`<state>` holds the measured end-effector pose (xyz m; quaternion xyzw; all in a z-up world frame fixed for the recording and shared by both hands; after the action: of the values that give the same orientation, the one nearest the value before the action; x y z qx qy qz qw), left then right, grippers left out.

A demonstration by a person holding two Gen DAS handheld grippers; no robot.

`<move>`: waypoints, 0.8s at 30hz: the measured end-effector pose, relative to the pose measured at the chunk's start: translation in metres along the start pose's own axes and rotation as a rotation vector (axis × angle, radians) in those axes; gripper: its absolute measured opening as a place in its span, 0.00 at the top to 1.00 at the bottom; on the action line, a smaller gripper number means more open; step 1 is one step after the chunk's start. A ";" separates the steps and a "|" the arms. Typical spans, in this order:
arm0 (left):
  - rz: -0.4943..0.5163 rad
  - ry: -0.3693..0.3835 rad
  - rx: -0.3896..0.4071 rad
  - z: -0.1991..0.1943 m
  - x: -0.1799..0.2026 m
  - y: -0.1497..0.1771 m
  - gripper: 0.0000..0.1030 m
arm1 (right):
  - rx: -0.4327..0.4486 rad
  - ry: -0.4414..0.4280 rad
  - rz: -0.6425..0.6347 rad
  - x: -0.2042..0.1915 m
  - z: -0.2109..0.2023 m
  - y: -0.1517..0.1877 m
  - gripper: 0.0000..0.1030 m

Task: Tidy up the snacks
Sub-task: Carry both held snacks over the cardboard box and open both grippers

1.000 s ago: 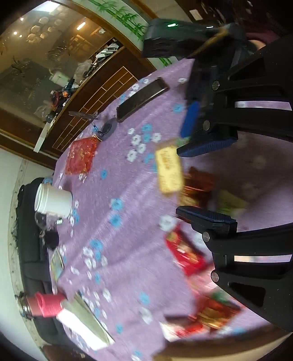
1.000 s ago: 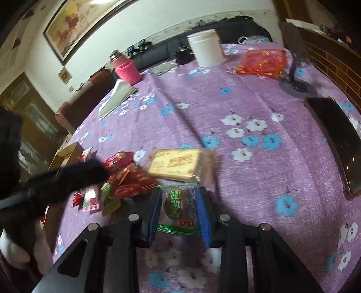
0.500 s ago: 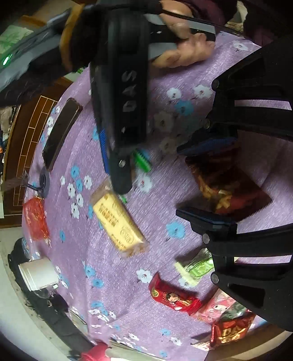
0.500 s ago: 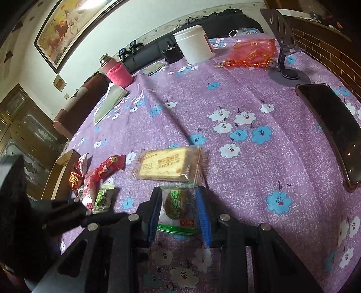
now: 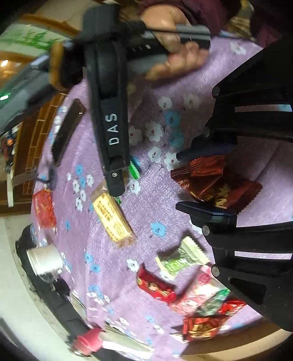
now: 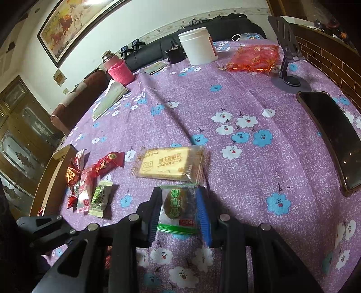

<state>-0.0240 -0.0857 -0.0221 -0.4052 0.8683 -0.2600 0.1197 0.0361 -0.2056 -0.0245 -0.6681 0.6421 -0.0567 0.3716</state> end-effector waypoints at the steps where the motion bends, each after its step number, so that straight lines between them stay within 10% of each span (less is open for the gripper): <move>1: -0.030 0.011 0.019 -0.007 -0.003 0.001 0.69 | 0.004 -0.015 0.000 -0.001 -0.001 0.000 0.67; 12: -0.349 0.152 0.239 -0.093 -0.052 0.037 0.70 | 0.086 -0.093 -0.014 -0.011 -0.017 -0.006 0.68; 24: -0.658 0.054 0.446 -0.187 -0.146 0.125 0.69 | 0.042 -0.227 0.036 -0.035 -0.020 0.004 0.68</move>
<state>-0.0886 0.1592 0.0658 -0.6186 0.6173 -0.4773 0.0921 0.0160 -0.1821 0.0011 -0.6508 0.6063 0.0128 0.4568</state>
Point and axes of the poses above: each gripper's, at about its wrist camera, not at the fingertips, and z roughly the way its jaws point, x to its right, y to its underside, the point moved 5 cm from there along z, roughly the way its jaws point, and after that the axes turned 1 degree about -z, right-handed, at the moved point
